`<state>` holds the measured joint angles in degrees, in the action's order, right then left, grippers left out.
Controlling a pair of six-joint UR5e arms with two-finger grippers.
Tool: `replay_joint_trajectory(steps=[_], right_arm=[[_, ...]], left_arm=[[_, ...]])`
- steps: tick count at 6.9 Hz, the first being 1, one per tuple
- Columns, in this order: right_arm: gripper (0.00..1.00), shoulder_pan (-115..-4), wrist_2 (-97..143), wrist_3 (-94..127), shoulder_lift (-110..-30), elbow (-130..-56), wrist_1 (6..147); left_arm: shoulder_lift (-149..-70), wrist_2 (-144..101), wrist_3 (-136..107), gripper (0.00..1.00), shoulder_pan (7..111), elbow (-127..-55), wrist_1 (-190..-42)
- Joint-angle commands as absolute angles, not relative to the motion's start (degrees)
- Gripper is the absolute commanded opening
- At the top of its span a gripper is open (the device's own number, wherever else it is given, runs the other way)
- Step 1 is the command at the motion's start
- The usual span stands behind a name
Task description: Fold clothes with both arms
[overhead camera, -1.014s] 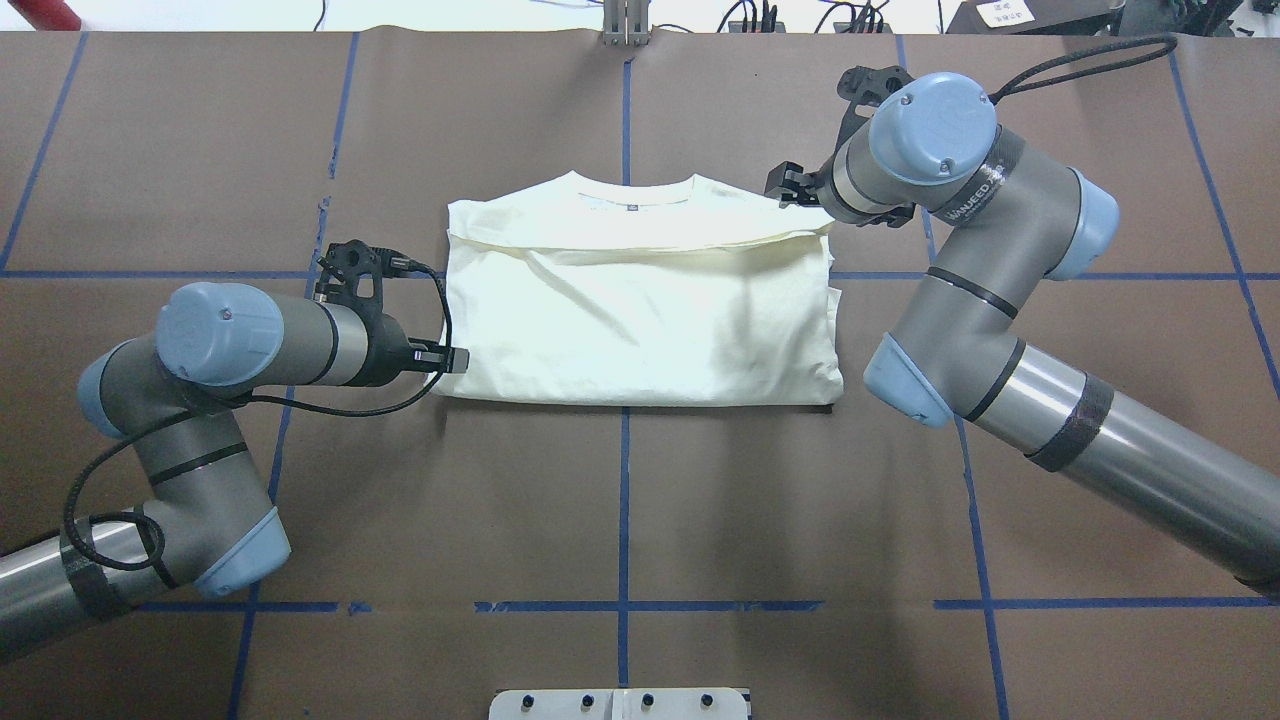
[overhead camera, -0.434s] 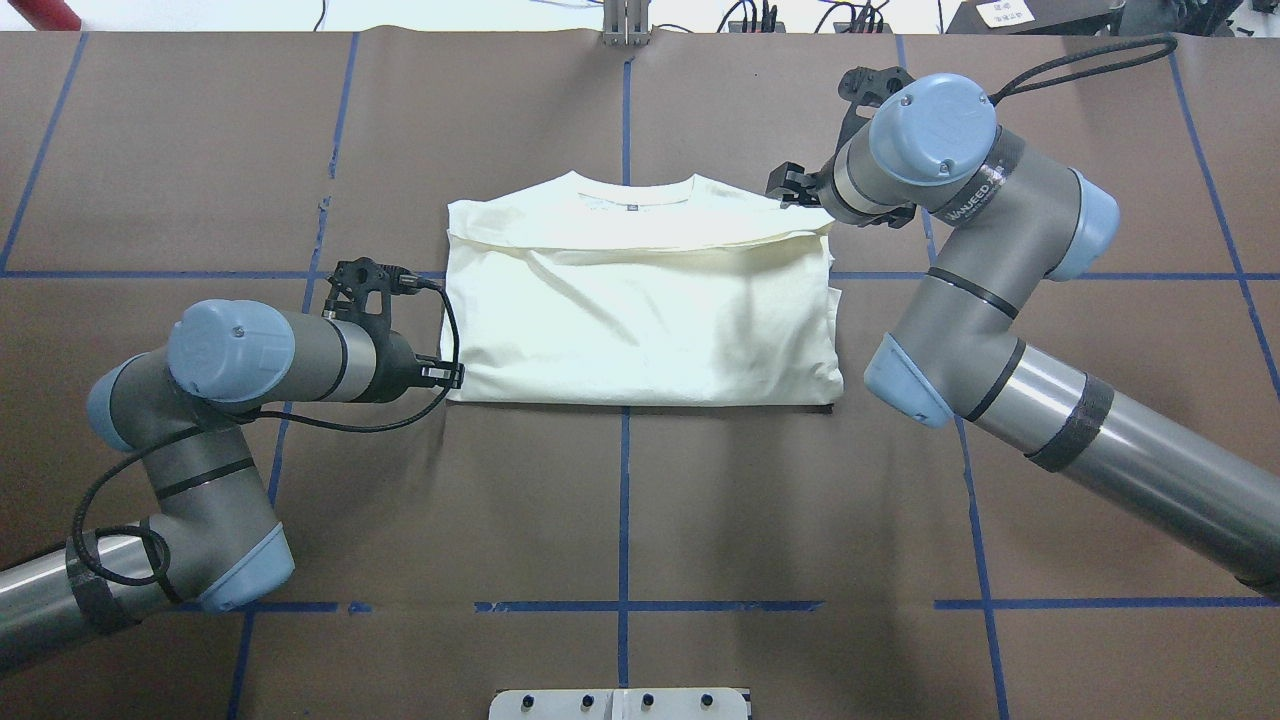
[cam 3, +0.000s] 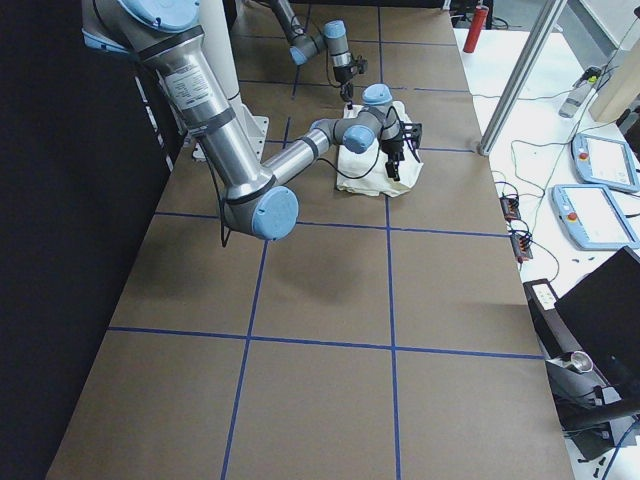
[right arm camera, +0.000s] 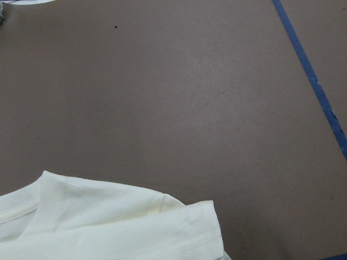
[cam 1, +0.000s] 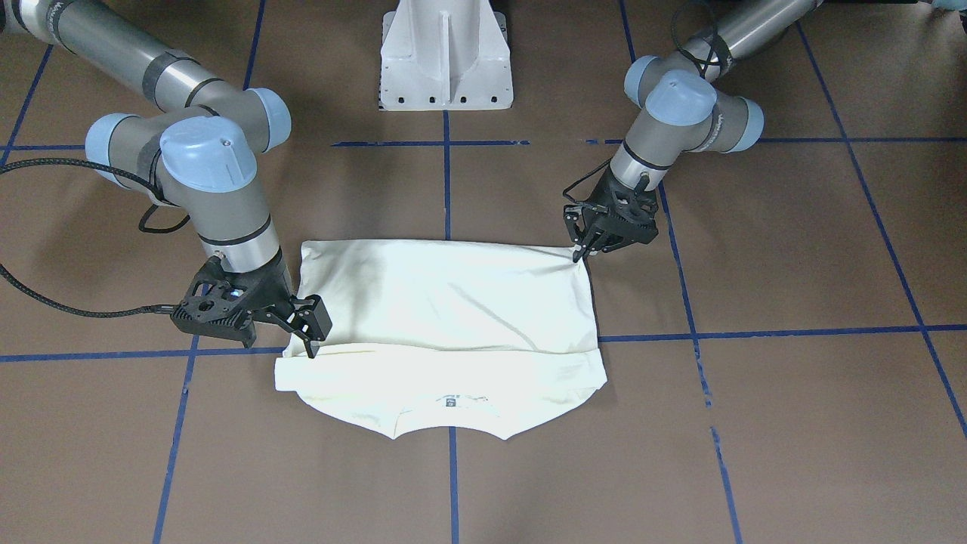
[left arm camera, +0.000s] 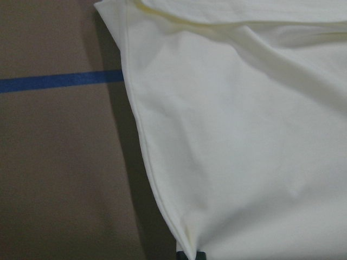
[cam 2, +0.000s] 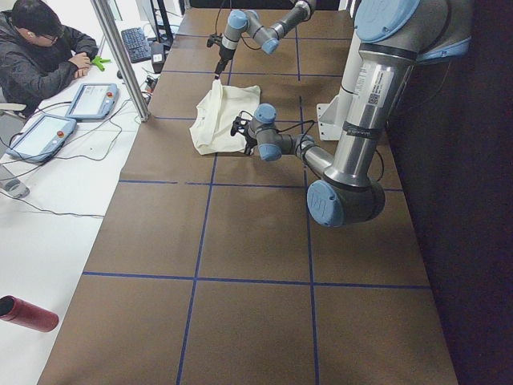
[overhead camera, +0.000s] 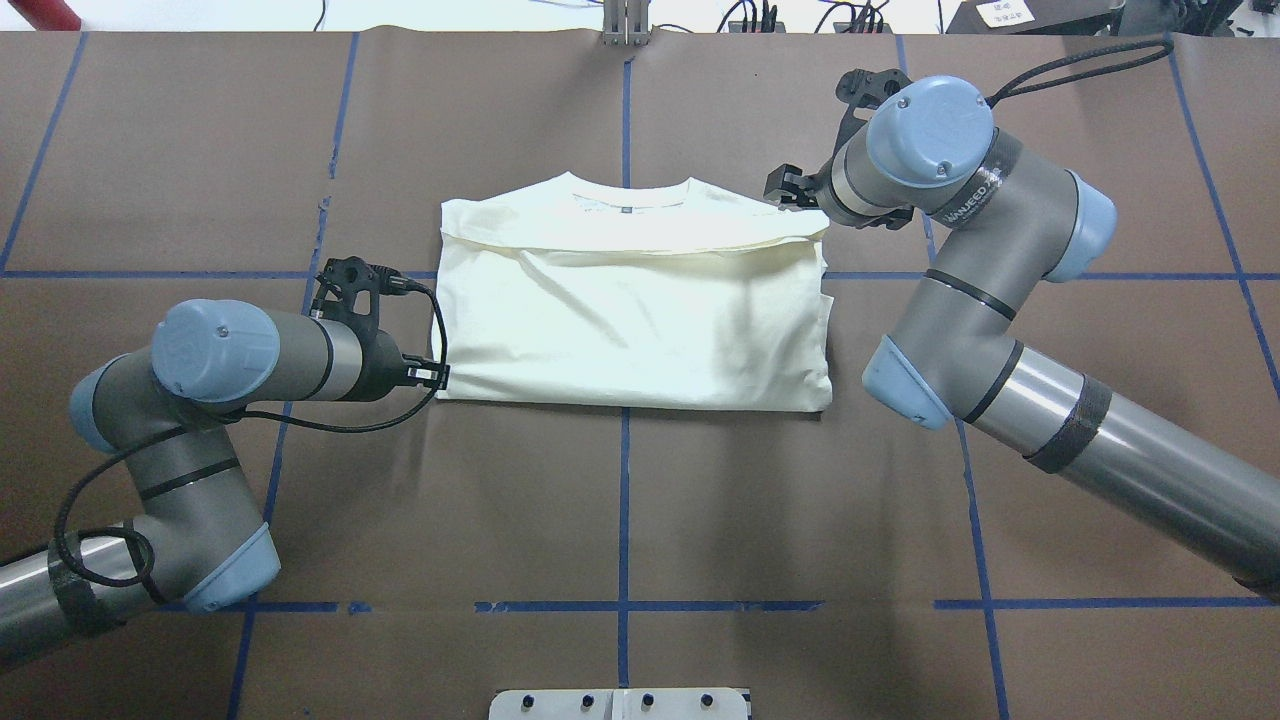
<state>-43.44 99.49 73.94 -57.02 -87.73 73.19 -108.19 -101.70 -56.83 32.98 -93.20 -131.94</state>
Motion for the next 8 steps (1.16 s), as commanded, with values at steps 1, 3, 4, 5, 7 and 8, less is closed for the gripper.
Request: replay_joint_trajectory(steps=[1,3,4,5,7,8], right_arm=[[1.0,-43.2,99.5,74.4,-56.9,-87.7,73.1],[1.0,-43.2,99.5,74.6,-56.7,-87.8,73.0],[1.0,-43.2,99.5,74.7,-56.6,-87.9,73.1],[1.0,-43.2,99.5,74.7,-56.4,-88.0,73.0],[1.0,-43.2,99.6,74.9,-56.2,-88.8,73.0],[1.0,-43.0,99.6,75.7,-56.1,-89.0,73.0]], left_arm=[[-108.3,-101.8,-47.2,0.0,40.4,-91.2,-129.7],[-115.4,-101.5,-42.2,0.0,46.7,-83.9,-125.1],[-121.1,-101.4,-42.1,0.0,48.2,-76.7,-125.3],[-128.4,-99.1,-42.0,0.0,49.4,-66.5,-126.1],[-138.5,-93.8,-40.4,0.0,50.4,-50.9,-129.6],[-138.3,-93.3,-40.3,0.0,52.1,-49.9,-132.0]])
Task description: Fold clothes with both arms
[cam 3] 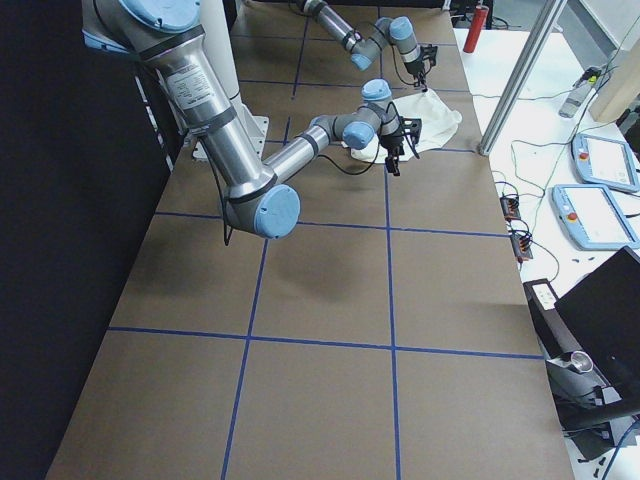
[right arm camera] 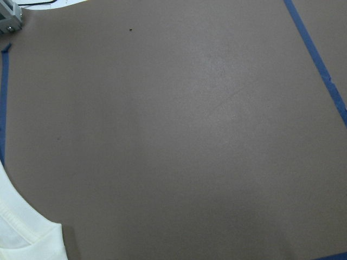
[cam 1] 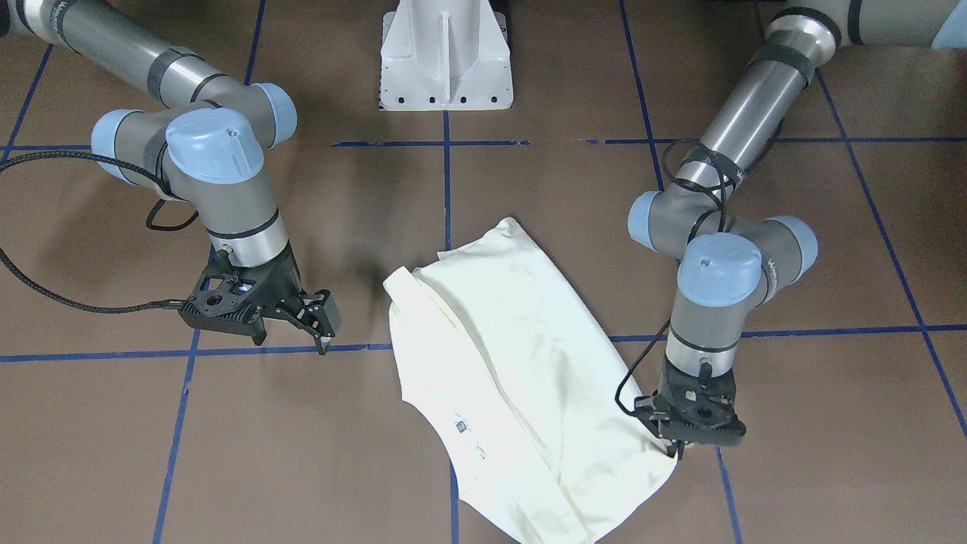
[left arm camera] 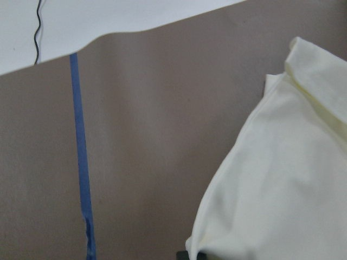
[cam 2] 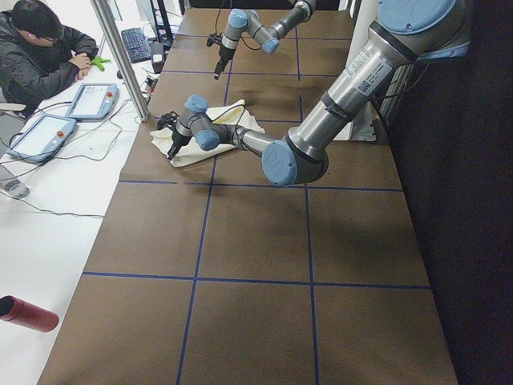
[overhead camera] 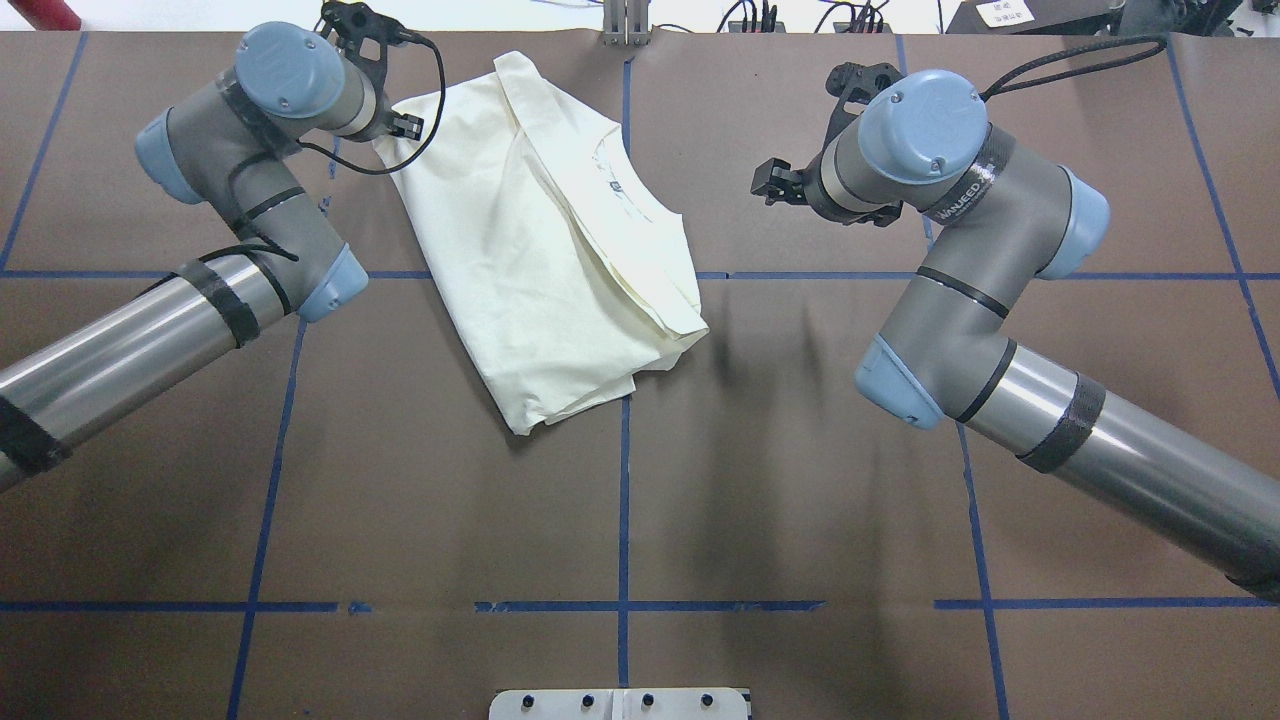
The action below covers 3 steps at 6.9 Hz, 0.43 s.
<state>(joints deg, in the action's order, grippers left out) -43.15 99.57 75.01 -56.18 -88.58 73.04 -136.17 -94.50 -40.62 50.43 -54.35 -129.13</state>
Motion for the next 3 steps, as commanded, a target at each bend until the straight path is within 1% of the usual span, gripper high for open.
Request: replay_joint_trajectory(steps=[1,2,3], right_arm=[[1.0,-42.0,99.6,77.8,-55.5,-88.9,73.0],[1.0,-41.1,99.5,81.5,-52.9,-87.7,73.3],[0.97,-40.2,98.7,85.0,-49.1,-84.1,73.3]], left_arm=[[-137.9,-93.7,-38.9,0.99,53.1,-50.2,-132.4],[-137.5,-94.4,-37.5,1.0,53.8,-51.6,-133.8],[-136.2,-102.7,-37.1,1.0,56.6,-53.2,-134.2]])
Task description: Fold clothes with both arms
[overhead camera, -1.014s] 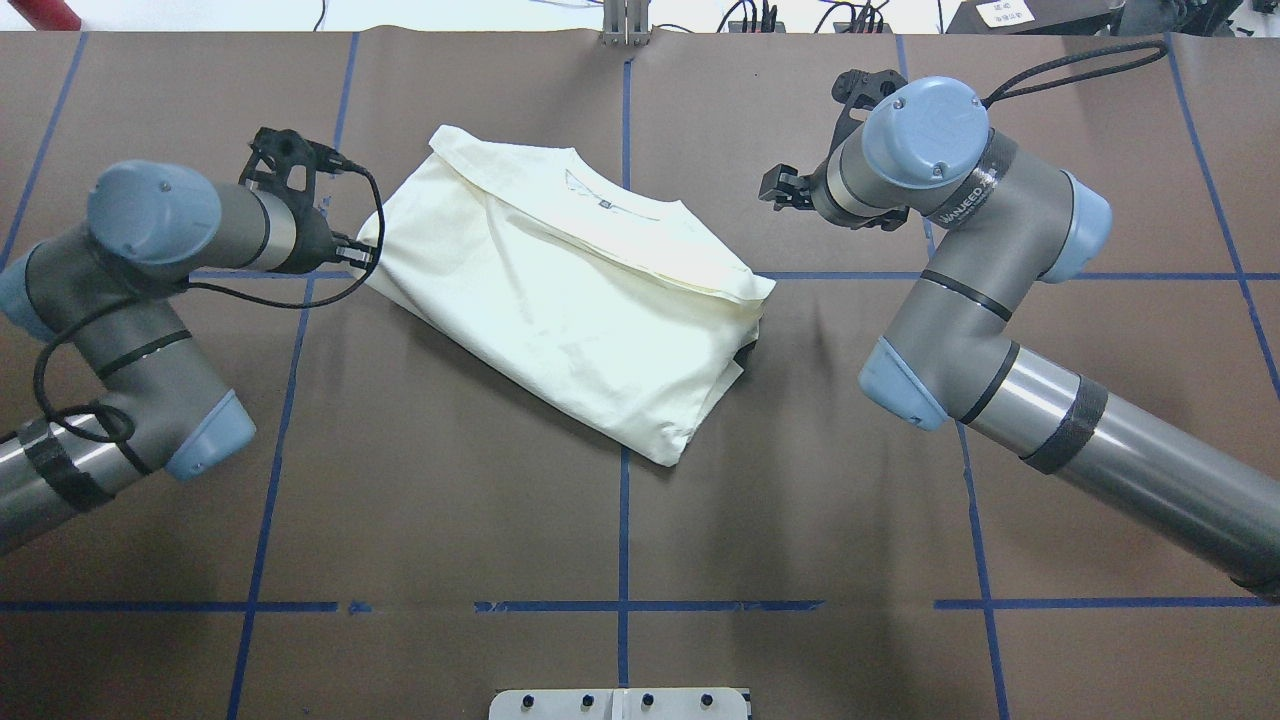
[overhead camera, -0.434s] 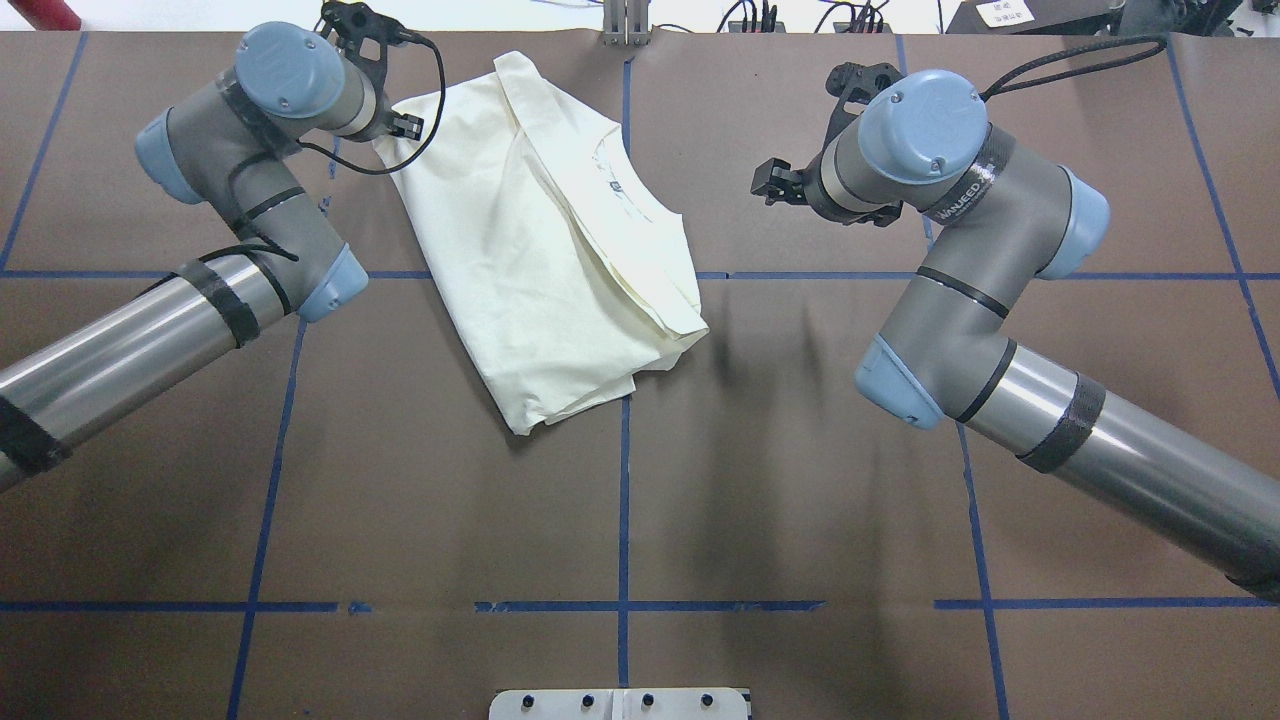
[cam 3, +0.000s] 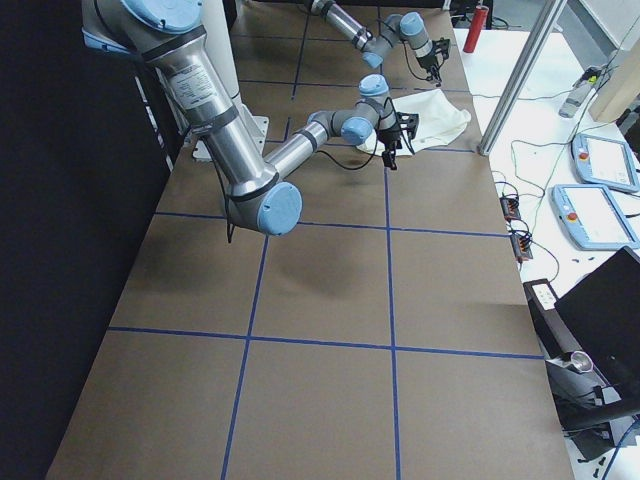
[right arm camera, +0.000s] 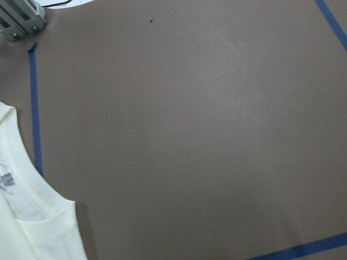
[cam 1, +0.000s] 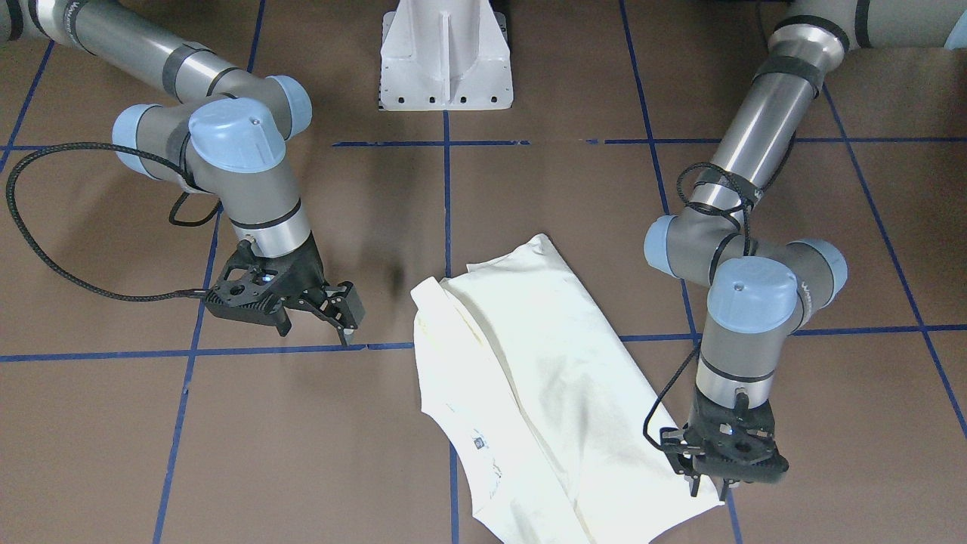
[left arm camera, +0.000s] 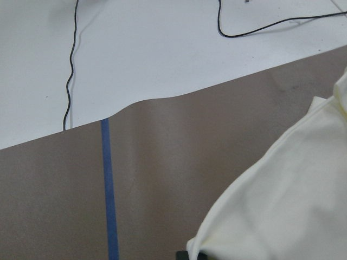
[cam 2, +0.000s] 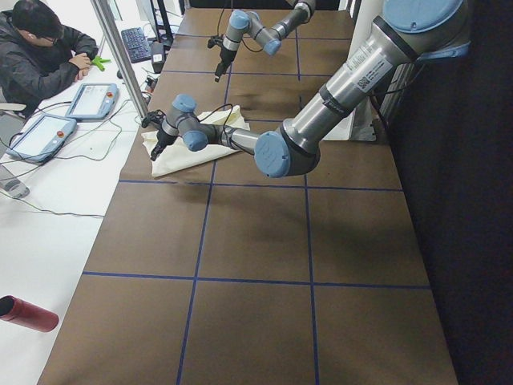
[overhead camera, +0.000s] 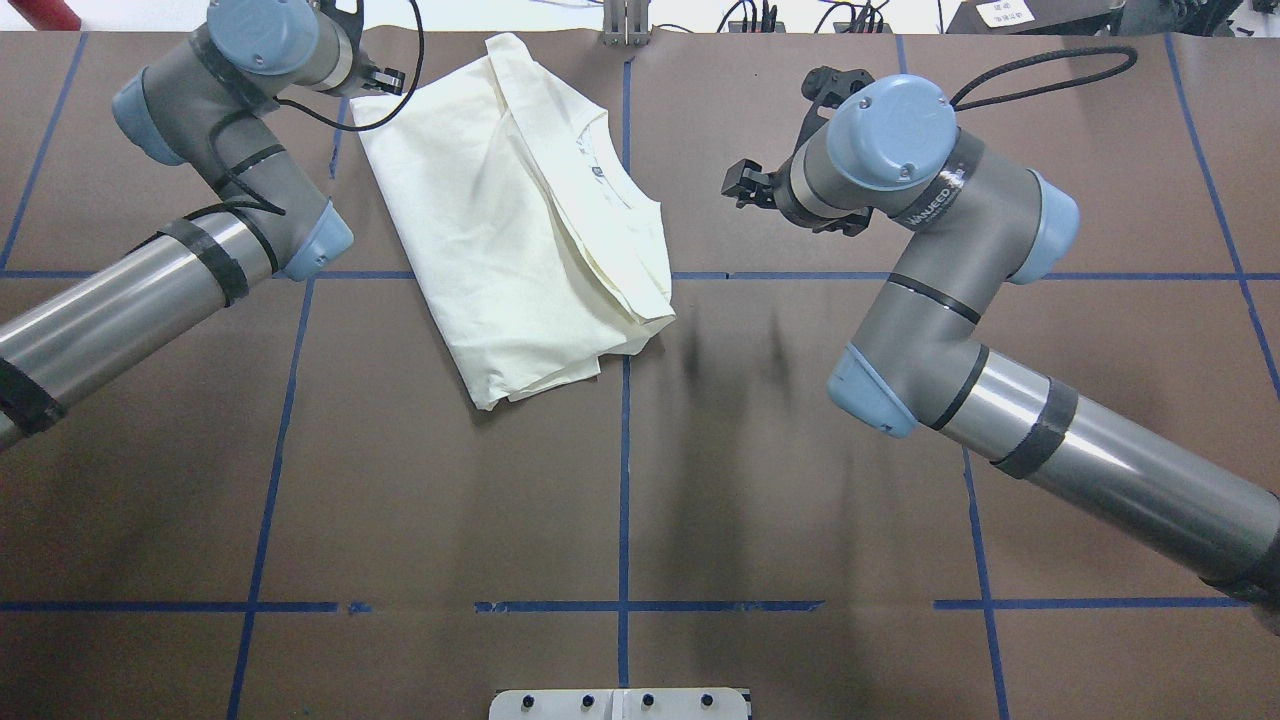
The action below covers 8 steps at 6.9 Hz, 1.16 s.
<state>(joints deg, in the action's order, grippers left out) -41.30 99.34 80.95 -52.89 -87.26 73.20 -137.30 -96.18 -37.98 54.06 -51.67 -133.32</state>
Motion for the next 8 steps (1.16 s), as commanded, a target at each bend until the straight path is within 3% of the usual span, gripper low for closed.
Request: replay_joint_trajectory(steps=[1,2,3,5,6,8], right_arm=[[0.88,-39.4,95.7,87.8,-44.7,-79.5,73.0],[0.76,-38.9,95.5,89.1,-40.6,-74.5,72.9],[0.7,-38.8,95.3,89.4,-38.0,-69.0,69.5],[0.65,-37.5,94.3,89.0,-32.8,-60.0,67.2],[0.57,-35.9,92.0,88.8,-32.9,-59.4,67.1],[0.56,-35.2,91.8,85.4,-33.0,-58.4,67.4]], left_arm=[[-132.1,-108.5,-34.0,1.0,58.7,-58.3,-134.9],[-128.4,-109.2,-33.3,1.0,59.1,-63.0,-135.1],[-128.3,-109.2,-33.3,1.0,59.2,-63.3,-135.3],[-128.1,-109.3,-33.7,1.0,59.2,-63.3,-135.4],[-128.1,-109.3,-33.8,1.0,59.2,-63.3,-135.4],[-128.1,-109.3,-33.8,1.0,59.2,-63.3,-135.4]])
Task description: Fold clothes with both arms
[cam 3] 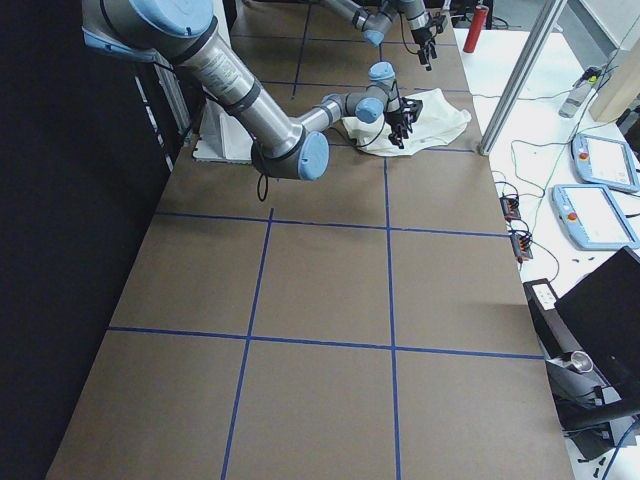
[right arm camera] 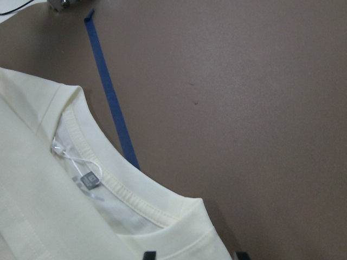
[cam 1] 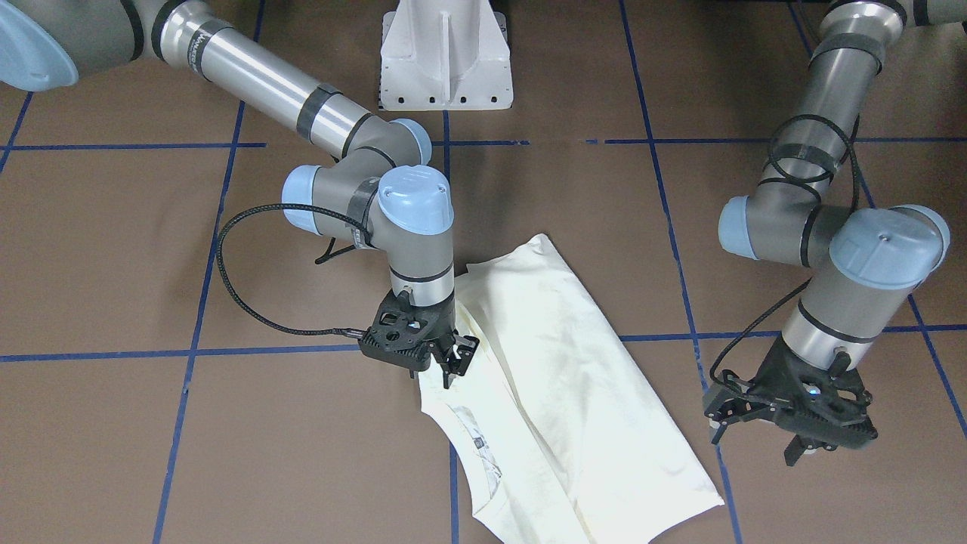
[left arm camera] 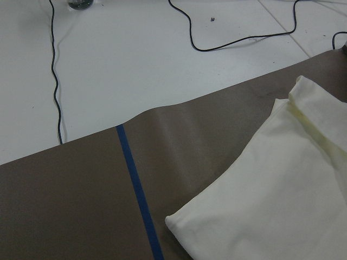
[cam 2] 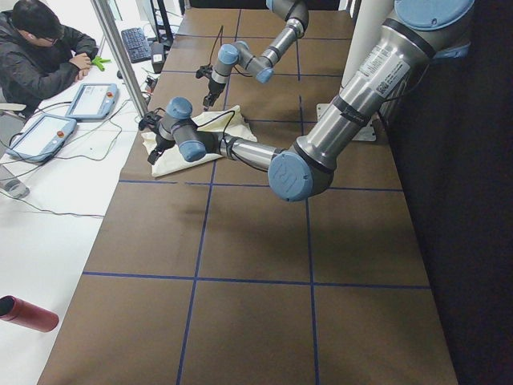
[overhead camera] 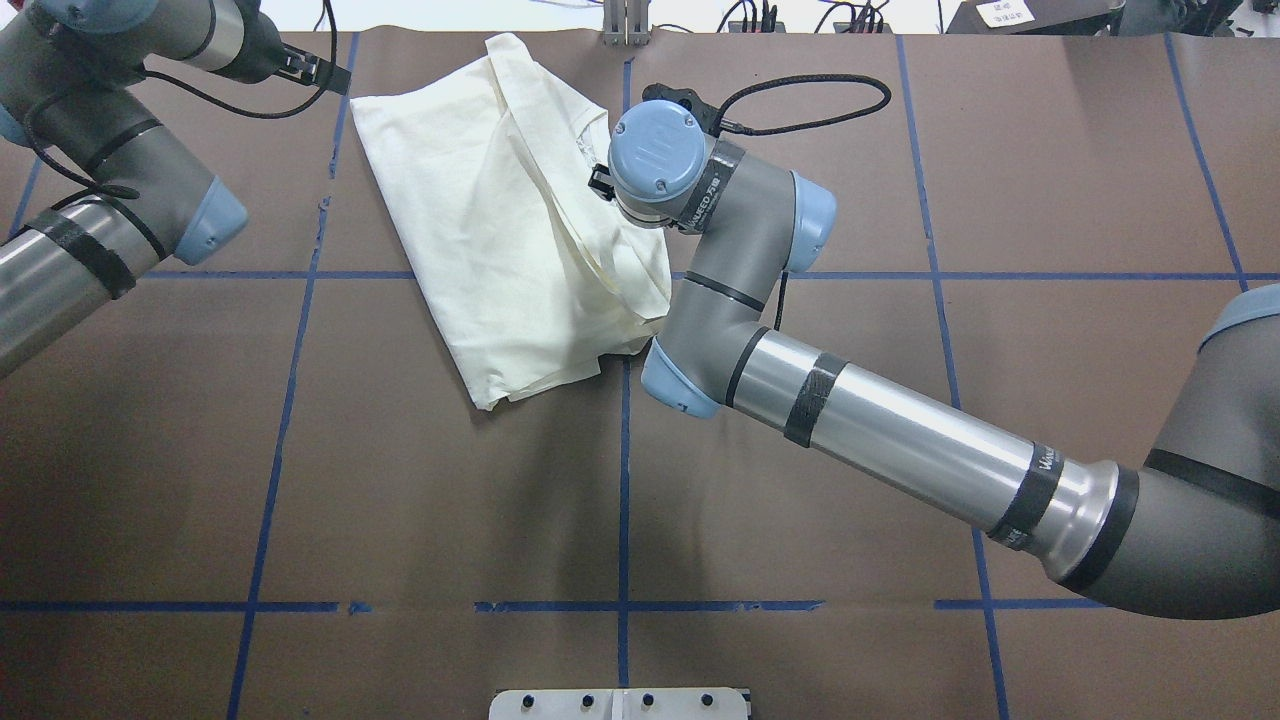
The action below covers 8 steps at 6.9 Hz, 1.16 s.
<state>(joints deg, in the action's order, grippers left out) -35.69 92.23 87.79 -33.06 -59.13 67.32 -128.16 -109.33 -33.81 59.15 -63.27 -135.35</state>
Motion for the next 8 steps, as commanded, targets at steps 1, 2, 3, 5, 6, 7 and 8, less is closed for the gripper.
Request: replay_joint_trajectory(steps=[1,2,3,5,6,7,8], right_arm=[[0.56,-35.2,91.8,84.1,-33.3,-58.1,67.6],[0.56,-35.0,91.6,83.2,-33.5,-57.8,67.6],[0.56,-34.5,90.8,83.2,-33.7,-57.8,67.6],[0.54,-34.0,90.4,83.4,-33.7,-57.7,67.6],[0.48,-33.8,90.2,83.4,-33.7,-57.7,67.6],[0.12,-33.9,90.2,83.7,-33.7,-57.7,67.7],[0.0,-33.9,90.2,83.8,-33.7,-57.7,67.7]], left_arm=[[-128.1,-109.3,-33.9,1.0,59.2,-63.3,-135.4],[-128.1,-109.3,-33.9,1.0,59.0,-63.3,-135.4],[-128.1,-109.3,-33.9,1.0,59.0,-63.3,-135.4],[-128.1,-109.3,-33.9,1.0,59.0,-63.3,-135.4],[-128.1,-109.2,-33.9,1.0,59.0,-63.3,-135.4],[-128.1,-109.3,-33.9,1.0,59.0,-63.3,-135.4],[-127.9,-109.3,-33.9,1.0,59.0,-63.3,-135.4]])
